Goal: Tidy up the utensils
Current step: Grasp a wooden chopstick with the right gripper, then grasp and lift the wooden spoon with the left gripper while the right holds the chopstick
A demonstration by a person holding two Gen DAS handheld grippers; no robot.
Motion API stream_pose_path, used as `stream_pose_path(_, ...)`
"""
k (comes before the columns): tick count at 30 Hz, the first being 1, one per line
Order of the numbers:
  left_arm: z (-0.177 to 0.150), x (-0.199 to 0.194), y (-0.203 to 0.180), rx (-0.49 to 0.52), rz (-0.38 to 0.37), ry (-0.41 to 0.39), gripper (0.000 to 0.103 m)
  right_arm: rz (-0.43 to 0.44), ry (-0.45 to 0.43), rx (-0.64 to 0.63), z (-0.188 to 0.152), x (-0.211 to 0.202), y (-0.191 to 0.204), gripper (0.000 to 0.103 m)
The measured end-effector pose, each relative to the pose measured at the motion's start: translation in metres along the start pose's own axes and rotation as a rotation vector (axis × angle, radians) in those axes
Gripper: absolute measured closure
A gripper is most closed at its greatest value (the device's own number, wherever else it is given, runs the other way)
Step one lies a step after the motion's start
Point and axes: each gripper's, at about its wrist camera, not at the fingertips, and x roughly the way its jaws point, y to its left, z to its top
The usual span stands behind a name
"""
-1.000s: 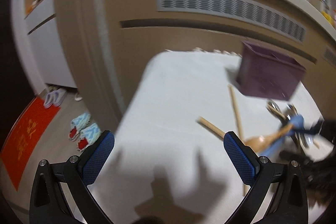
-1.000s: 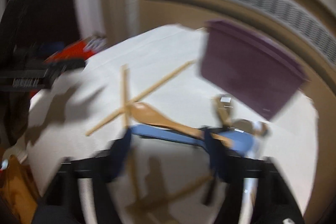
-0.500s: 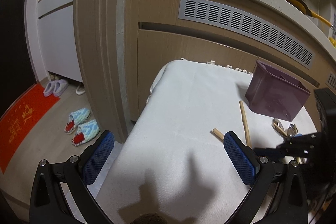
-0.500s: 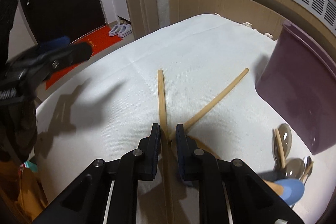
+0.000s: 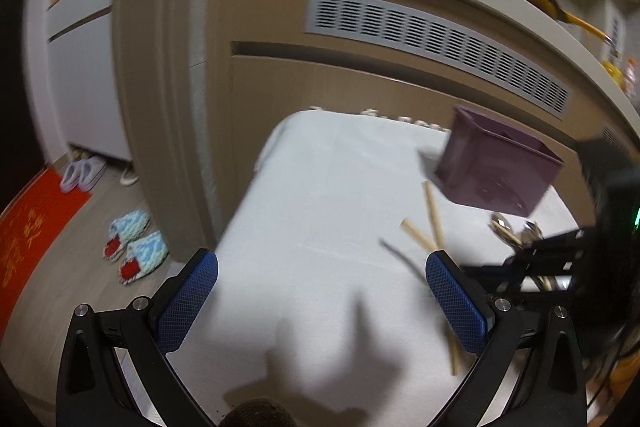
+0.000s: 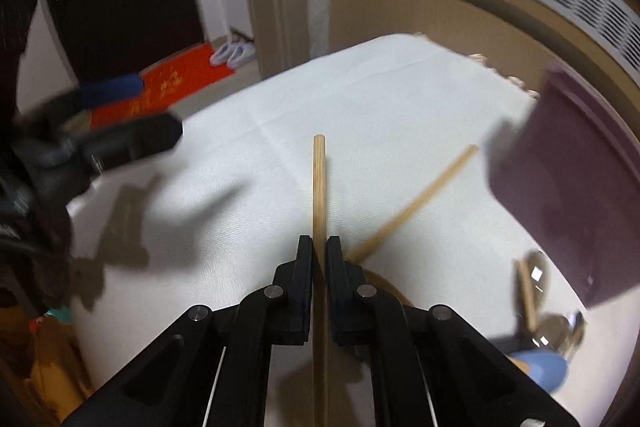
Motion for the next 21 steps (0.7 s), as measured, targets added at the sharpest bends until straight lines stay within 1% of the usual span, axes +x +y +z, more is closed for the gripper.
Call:
stream_pose_path(2, -0.002, 0.003, -0.014, 0.056, -0.029, 0.020, 0.000, 0.021, -0.040, 0.073, -0.008, -0.026, -0.015, 0.096)
stream_pose_path(5, -0.009, 0.014, -0.042, 0.173, -0.084, 0.088, 0.000, 0.025, -0.113, 0.184, -0.024, -0.068, -0.039, 0.096)
stream_pose_path(6, -0.012, 0.018, -0.053, 0.210, -0.098, 0.123, 0.000, 0.012, -0.138, 0.213, -0.030, -0.081, -0.048, 0.096)
stream_pose_path(8, -0.015, 0.026, -0.068, 0.243, -0.136, 0.171, 0.000, -0.025, -0.181, 0.256, -0.041, -0.103, -0.062, 0.096)
stream_pose_path(9, -0.016, 0.028, -0.076, 0.261, -0.163, 0.180, 0.000, -0.049, -0.200, 0.272, -0.048, -0.114, -0.067, 0.096)
stream_pose_path(12, -0.018, 0.033, -0.099, 0.326, -0.197, 0.195, 0.000, -0.130, -0.244, 0.307, -0.064, -0.135, -0.082, 0.096)
stream_pose_path(14, -0.017, 0.034, -0.116, 0.369, -0.255, 0.201, 0.002, -0.175, -0.258, 0.327, -0.075, -0.144, -0.089, 0.096)
stream_pose_path(16, -0.014, 0.036, -0.132, 0.413, -0.298, 0.208, 0.013, -0.204, -0.267, 0.347, -0.082, -0.148, -0.096, 0.096)
stream_pose_path(17, -0.013, 0.038, -0.141, 0.442, -0.310, 0.212, 0.027, -0.217, -0.273, 0.360, -0.086, -0.148, -0.099, 0.096)
stream_pose_path(18, -0.011, 0.042, -0.151, 0.478, -0.324, 0.220, 0.039, -0.220, -0.275, 0.369, -0.088, -0.147, -0.101, 0.096)
stream_pose_path(21, -0.006, 0.057, -0.173, 0.561, -0.374, 0.256, 0.052, -0.220, -0.274, 0.404, -0.097, -0.148, -0.110, 0.096)
